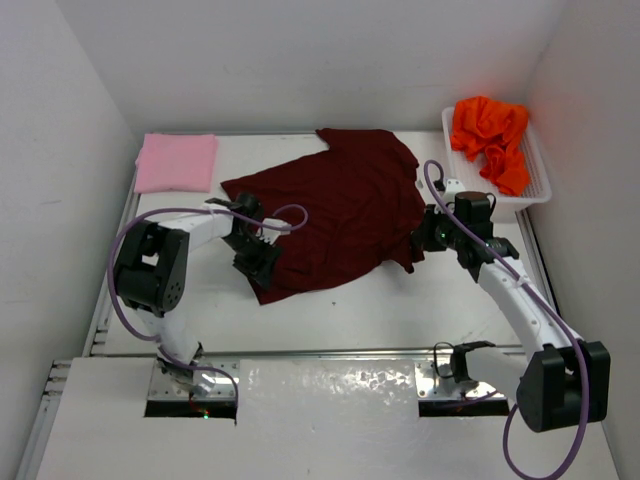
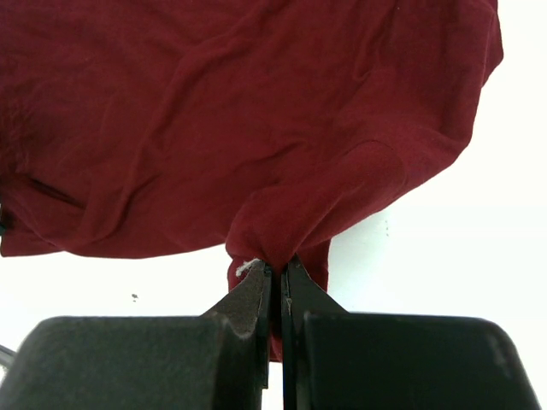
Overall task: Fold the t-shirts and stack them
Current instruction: Flatten out the tshirt
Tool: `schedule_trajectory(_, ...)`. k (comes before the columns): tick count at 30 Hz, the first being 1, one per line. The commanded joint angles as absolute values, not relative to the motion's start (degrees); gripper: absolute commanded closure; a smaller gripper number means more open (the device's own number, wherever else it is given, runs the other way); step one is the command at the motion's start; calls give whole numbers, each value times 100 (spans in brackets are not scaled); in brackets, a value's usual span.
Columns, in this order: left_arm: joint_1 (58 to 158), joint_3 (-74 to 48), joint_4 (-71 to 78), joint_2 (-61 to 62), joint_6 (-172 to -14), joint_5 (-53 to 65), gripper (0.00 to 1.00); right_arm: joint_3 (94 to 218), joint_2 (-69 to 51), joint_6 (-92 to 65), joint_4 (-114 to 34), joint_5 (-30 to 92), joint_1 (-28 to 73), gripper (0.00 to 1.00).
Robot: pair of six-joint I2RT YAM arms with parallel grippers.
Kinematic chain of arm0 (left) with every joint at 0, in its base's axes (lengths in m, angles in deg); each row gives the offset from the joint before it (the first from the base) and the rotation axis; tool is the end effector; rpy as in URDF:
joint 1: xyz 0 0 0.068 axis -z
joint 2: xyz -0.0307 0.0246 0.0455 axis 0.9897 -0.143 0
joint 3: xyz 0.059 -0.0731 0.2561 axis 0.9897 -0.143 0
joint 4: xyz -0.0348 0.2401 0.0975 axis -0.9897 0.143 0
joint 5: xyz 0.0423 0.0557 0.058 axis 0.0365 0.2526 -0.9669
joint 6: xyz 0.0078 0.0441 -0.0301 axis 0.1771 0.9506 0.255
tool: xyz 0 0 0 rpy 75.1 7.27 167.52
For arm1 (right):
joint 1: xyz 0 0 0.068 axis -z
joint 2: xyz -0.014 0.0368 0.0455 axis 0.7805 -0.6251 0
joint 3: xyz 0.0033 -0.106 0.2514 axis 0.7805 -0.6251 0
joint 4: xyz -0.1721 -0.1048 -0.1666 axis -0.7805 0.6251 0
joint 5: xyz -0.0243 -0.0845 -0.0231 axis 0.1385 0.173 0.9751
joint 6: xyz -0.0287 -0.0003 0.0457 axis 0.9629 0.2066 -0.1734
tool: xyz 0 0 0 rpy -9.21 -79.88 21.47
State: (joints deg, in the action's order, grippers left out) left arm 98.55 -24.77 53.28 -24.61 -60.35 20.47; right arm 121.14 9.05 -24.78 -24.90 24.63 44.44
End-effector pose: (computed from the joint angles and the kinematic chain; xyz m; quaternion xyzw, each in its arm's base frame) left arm 0.2812 -0.0992 0.1531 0.3251 0.9248 -0.1960 0.0264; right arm 0.2334 0.0368 0.2455 0.0364 0.8920 0.2012 0.4032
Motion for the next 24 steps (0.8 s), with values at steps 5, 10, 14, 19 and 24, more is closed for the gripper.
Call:
schedule_trajectory(5, 10155, -2379, 5283, -2490, -5895, 2734, 54, 12258, 980, -2373, -2615, 2514, 4454, 100)
schedule_trajectory(10, 10111, -2159, 5363, -2842, -5948, 2755, 71, 12223, 1068, -2382, -2597, 2558, 4454, 100)
schedule_trajectory(14, 10067, -2141, 5328, -2685, -5974, 2729, 100, 12126, 1103, -2399, -2597, 2584, 4454, 100)
schedule_trajectory(19, 9551, -1311, 5581, -2395, -5939, 2536, 100, 12658, 709, -2365, -2536, 2777, 4498, 100)
schedule_trajectory(24, 8997, 2464, 6354, -3156, -5833, 1911, 100, 15481, -1229, -2188, -2219, 2708, 5042, 100)
